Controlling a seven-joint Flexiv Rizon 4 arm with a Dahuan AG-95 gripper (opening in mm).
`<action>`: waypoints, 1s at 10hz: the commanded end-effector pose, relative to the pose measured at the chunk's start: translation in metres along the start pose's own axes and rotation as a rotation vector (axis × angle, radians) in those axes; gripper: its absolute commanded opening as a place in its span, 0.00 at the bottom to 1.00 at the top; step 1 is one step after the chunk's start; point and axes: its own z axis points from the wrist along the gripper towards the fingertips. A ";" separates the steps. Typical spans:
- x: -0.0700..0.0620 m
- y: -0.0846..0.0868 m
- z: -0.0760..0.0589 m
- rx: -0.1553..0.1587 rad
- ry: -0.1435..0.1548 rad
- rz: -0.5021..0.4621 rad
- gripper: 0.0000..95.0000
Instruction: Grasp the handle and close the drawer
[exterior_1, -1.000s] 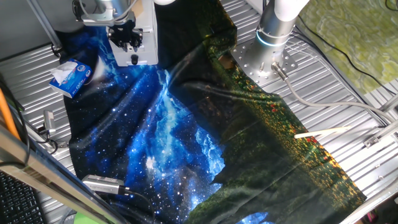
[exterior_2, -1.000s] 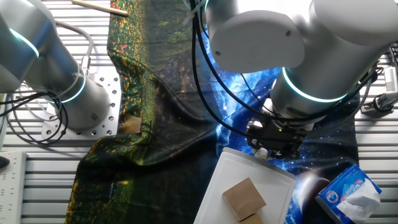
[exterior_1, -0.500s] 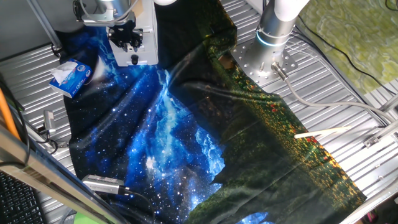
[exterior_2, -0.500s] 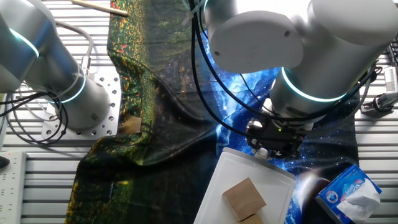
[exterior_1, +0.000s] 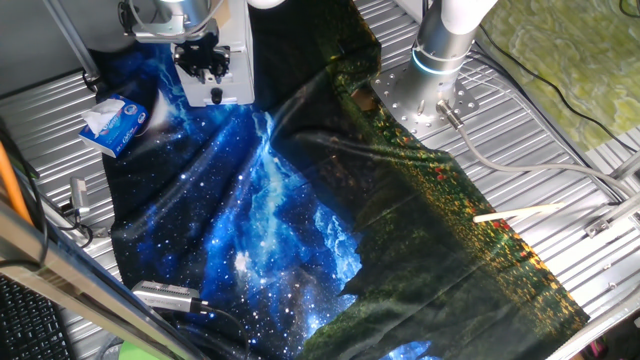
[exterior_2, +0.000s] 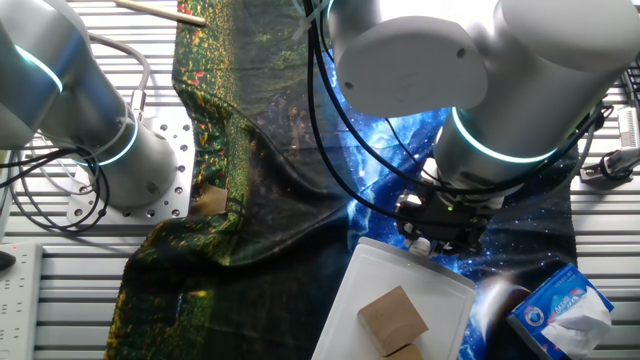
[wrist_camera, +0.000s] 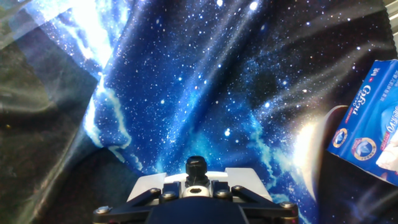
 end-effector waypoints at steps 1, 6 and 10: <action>0.000 0.000 0.000 0.001 0.001 0.001 0.00; 0.000 0.000 0.000 0.001 0.001 0.001 0.00; 0.000 -0.001 0.000 0.000 -0.001 -0.001 0.20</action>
